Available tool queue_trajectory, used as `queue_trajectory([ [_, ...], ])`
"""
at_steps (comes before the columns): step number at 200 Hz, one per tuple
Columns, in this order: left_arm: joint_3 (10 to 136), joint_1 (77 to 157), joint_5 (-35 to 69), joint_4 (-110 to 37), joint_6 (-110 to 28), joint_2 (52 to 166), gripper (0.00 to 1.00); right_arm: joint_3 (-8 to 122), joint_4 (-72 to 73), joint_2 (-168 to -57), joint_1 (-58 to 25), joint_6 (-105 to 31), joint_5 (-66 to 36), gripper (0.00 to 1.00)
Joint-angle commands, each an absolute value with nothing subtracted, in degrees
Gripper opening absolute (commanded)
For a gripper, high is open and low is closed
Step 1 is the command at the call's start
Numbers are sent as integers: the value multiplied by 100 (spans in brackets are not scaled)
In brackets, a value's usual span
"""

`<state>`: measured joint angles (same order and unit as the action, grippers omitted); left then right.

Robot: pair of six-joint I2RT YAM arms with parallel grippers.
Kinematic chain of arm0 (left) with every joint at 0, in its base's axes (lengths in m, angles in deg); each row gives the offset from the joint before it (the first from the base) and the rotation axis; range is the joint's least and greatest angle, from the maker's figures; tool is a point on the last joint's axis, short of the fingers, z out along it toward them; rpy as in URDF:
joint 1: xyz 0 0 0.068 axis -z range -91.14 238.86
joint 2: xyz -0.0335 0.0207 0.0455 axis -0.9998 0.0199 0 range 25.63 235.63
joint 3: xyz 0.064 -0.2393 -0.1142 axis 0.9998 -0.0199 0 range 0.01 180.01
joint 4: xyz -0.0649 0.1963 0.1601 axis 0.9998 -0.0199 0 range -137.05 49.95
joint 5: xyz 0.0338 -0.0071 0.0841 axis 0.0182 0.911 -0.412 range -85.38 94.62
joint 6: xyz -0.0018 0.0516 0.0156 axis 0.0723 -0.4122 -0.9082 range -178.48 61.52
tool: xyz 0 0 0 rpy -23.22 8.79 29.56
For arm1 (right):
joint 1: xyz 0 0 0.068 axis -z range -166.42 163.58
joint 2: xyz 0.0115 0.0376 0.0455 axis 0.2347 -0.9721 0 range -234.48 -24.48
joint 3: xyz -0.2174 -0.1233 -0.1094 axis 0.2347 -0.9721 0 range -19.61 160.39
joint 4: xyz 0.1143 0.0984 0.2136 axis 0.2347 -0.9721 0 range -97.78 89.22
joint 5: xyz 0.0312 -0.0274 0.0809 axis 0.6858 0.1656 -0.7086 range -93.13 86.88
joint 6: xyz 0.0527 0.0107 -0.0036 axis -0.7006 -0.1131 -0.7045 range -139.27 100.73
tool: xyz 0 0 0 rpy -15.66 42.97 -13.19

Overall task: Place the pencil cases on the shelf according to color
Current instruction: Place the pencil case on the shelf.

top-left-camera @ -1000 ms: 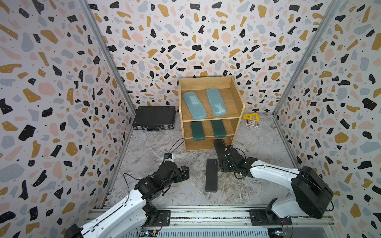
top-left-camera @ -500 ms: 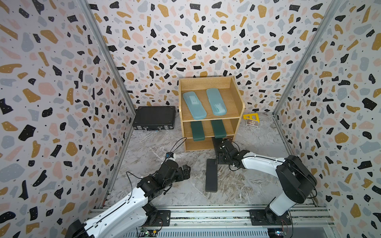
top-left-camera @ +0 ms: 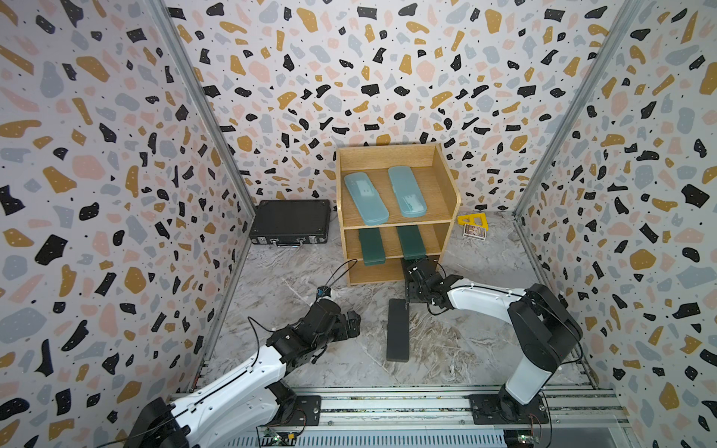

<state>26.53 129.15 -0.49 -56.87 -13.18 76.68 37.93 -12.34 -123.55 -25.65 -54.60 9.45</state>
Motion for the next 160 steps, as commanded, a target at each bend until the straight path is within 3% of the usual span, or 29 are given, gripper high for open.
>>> queue_trajectory([
  [1,2816,12937,-104,-5517,-1465,7717,100,4096,-1150,-12294,-2492,-5361,1163,62],
  [64,2839,12938,-120,-5628,-1494,7574,100,3661,-861,-11638,-2492,-5315,929,83],
  [113,2839,12938,-122,-5835,-1512,7375,100,3670,-1296,-11277,-2492,-5227,1032,85],
  [160,2743,12936,-230,-5962,-1526,7117,100,3091,-1539,-10846,-2492,-5235,904,80],
])
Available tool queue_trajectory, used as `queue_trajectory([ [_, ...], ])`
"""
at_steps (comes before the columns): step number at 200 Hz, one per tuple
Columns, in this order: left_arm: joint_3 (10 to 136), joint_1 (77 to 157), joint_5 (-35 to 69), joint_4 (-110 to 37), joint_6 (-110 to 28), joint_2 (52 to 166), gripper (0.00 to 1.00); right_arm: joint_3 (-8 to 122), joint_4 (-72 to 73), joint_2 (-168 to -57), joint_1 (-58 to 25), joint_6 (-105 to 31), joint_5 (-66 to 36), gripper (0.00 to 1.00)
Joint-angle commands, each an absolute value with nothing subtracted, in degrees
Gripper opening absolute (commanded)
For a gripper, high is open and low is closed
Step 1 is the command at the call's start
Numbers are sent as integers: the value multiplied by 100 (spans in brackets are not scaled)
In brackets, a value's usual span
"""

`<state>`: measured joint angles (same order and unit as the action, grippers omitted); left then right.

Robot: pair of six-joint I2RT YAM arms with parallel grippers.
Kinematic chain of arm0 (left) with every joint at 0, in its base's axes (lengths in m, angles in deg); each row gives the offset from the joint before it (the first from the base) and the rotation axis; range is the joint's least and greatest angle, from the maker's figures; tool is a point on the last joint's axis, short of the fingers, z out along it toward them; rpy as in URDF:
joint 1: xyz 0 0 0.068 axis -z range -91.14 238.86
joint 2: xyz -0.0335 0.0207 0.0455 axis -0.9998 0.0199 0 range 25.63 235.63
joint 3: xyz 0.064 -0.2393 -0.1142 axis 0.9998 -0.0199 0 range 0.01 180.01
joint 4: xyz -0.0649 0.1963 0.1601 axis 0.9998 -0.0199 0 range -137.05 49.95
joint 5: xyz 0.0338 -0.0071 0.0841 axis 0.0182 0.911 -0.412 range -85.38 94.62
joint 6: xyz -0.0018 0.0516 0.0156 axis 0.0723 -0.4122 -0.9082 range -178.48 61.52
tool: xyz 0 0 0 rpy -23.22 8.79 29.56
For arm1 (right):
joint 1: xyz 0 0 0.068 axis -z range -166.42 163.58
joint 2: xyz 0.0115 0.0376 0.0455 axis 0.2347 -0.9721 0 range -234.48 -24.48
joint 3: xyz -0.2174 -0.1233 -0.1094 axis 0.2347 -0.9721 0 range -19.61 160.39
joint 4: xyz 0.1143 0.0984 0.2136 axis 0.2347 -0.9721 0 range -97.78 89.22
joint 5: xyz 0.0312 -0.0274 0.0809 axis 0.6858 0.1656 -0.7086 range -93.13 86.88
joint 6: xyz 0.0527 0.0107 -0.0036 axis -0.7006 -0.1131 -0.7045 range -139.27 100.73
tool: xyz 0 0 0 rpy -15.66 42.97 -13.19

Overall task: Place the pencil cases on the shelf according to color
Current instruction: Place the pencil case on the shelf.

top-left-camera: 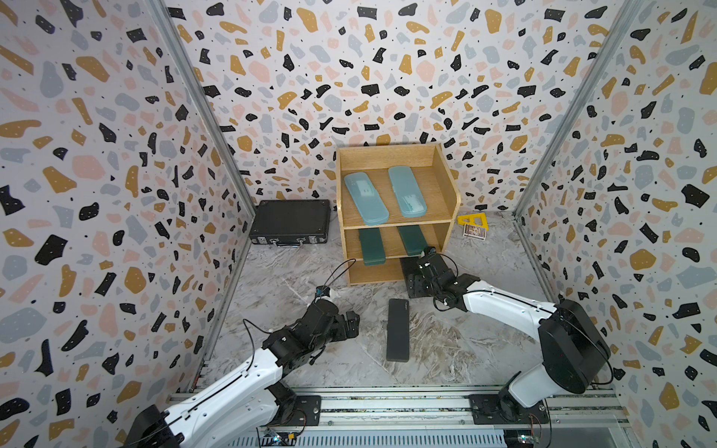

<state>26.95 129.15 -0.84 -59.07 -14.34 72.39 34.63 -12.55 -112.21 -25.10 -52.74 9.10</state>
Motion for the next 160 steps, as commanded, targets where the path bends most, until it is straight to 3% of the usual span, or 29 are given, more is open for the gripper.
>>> queue_trajectory([
  [1,2743,12937,-227,-5959,-1525,7117,100,3070,-1534,-10840,-2492,-5238,902,81],
  [32,2757,12937,-200,-6009,-1544,7107,100,2586,-1426,-10356,-2492,-5305,668,78],
  [49,2752,12938,-189,-6017,-1550,7103,100,2355,-1348,-10164,-2492,-5366,552,70],
  [91,2725,12938,-166,-6009,-1524,7081,100,1845,-866,-10022,-2501,-5650,424,27],
  [160,2725,12936,-206,-6073,-1524,7081,100,2017,74,-11079,-2498,-5899,104,16],
])
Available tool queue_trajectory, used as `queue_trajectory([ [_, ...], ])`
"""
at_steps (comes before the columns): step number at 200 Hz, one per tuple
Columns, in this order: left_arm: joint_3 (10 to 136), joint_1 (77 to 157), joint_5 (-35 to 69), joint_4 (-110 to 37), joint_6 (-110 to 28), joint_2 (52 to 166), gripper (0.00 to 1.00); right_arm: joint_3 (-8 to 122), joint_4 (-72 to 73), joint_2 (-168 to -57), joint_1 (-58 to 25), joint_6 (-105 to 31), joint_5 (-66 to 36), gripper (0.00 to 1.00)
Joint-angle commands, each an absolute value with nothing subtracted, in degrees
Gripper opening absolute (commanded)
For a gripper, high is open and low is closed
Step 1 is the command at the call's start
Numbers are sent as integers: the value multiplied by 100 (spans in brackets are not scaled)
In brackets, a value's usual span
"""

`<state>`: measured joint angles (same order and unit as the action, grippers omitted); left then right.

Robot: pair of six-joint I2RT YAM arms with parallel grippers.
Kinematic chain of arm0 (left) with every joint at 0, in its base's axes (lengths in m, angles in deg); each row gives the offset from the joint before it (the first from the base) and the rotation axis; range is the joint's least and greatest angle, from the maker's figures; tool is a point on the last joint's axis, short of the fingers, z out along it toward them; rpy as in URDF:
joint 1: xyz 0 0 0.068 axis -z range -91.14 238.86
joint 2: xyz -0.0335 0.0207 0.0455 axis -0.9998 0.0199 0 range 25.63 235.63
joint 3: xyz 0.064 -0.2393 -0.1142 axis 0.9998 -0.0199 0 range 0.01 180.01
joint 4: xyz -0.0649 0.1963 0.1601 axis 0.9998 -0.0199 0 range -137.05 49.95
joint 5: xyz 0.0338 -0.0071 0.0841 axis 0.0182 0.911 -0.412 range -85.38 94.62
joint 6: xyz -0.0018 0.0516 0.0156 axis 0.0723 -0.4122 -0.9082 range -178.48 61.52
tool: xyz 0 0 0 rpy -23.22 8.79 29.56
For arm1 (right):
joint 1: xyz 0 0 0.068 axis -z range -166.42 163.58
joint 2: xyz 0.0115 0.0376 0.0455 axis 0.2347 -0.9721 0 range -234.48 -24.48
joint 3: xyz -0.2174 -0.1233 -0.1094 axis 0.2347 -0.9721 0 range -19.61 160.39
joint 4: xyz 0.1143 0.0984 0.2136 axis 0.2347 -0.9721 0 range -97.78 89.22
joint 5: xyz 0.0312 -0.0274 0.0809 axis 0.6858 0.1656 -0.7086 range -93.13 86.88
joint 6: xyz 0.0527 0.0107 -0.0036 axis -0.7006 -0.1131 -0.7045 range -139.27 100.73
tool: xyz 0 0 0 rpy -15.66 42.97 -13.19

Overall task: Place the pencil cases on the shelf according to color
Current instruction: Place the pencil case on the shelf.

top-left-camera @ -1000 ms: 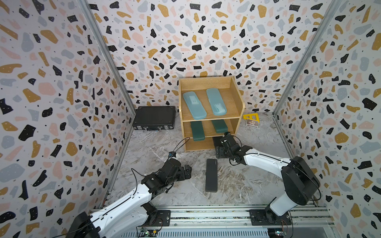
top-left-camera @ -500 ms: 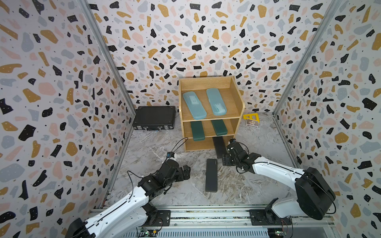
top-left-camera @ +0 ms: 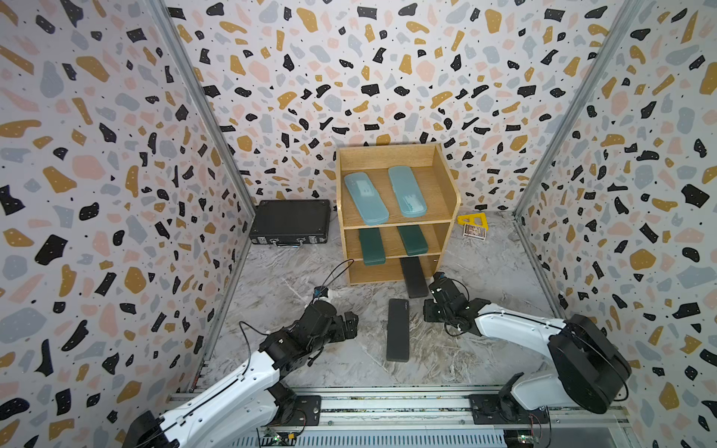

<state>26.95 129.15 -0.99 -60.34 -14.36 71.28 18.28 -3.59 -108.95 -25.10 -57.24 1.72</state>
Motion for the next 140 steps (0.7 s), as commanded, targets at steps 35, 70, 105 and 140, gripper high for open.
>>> queue_trajectory([
  [35,2717,12938,-284,-6132,-1548,7015,100,2261,85,-11256,-2492,-5874,455,17],
  [70,2717,12938,-277,-6101,-1550,7036,100,2629,54,-11541,-2467,-5760,580,17],
  [105,2734,12938,-278,-6122,-1581,7034,100,2919,19,-11805,-2422,-5688,601,17],
  [140,2743,12938,-326,-6193,-1597,7028,99,2986,-52,-11794,-2414,-5591,663,18],
])
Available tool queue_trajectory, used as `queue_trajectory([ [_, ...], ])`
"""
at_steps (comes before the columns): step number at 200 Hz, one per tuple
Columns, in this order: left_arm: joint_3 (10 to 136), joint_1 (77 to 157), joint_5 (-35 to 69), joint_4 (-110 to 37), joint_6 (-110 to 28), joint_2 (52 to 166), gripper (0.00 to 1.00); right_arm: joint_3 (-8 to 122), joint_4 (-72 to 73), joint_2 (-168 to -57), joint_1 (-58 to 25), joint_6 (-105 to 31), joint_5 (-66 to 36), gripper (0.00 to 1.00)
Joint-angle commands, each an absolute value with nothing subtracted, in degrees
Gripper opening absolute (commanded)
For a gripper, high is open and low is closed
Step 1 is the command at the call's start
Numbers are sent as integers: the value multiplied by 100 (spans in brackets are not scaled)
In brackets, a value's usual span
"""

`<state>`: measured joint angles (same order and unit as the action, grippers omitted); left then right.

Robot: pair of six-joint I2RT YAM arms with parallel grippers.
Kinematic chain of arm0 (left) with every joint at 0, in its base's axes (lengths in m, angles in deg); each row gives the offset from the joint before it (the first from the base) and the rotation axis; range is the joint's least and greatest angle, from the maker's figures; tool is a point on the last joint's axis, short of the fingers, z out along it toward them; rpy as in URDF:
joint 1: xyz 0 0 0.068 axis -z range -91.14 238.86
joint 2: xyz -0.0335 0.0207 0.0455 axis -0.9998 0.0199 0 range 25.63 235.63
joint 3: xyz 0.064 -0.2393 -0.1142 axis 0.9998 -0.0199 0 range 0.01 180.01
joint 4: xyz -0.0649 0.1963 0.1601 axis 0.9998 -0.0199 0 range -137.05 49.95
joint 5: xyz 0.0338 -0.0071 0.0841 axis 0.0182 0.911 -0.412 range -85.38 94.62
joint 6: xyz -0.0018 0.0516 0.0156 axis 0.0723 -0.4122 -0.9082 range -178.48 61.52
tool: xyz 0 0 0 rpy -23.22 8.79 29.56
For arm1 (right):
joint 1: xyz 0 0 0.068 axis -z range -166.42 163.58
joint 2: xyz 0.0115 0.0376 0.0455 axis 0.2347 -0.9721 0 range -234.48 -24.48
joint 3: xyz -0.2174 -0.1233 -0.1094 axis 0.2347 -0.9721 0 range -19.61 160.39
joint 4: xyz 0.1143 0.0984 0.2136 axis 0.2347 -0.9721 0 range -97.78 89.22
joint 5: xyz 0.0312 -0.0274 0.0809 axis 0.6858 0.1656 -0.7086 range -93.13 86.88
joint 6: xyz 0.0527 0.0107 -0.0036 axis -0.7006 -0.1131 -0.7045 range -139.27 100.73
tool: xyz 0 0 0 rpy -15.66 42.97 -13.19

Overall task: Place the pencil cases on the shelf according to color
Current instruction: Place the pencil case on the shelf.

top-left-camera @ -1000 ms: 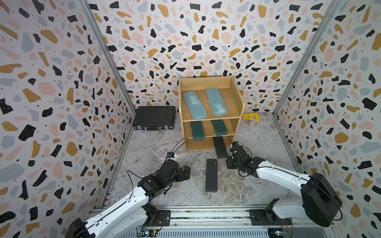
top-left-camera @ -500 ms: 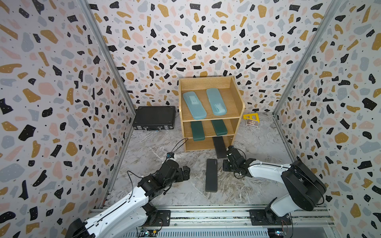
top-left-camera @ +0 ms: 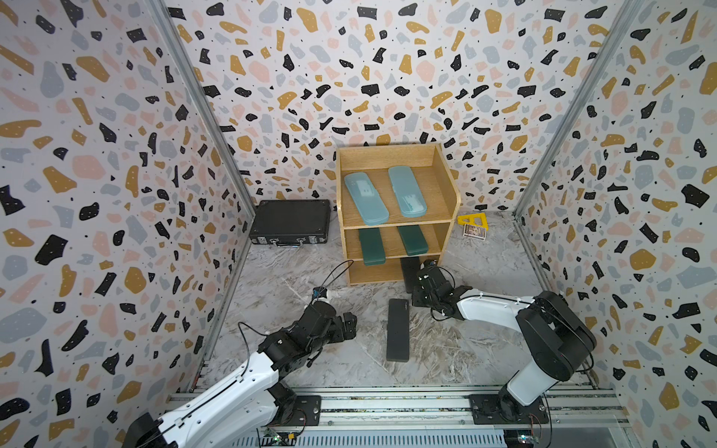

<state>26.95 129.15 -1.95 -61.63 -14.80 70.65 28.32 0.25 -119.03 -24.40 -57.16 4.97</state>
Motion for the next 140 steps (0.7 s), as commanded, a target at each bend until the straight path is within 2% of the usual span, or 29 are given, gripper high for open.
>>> queue_trajectory([
  [1,2743,12938,-323,-6189,-1600,7024,100,2982,-52,-11788,-2413,-5587,663,18],
  [13,2734,12938,-323,-6202,-1592,7021,100,2940,-66,-11712,-2421,-5533,635,20],
  [25,2726,12931,-327,-6207,-1592,7011,100,2903,-154,-11590,-2421,-5499,598,27],
  [52,2636,12934,-349,-6195,-1526,6976,100,2730,-604,-11110,-2422,-5471,411,63],
  [73,2567,12937,-338,-6206,-1447,6953,99,2536,-1024,-10589,-2446,-5534,295,79],
  [78,2559,12938,-340,-6226,-1422,6951,100,2451,-1113,-10421,-2464,-5570,281,88],
  [95,2540,12936,-311,-6275,-1401,6942,100,2263,-1432,-9971,-2539,-5682,304,99],
  [140,2531,12936,-173,-6384,-1384,6991,100,2089,-2619,-9185,-3079,-6028,850,100],
])
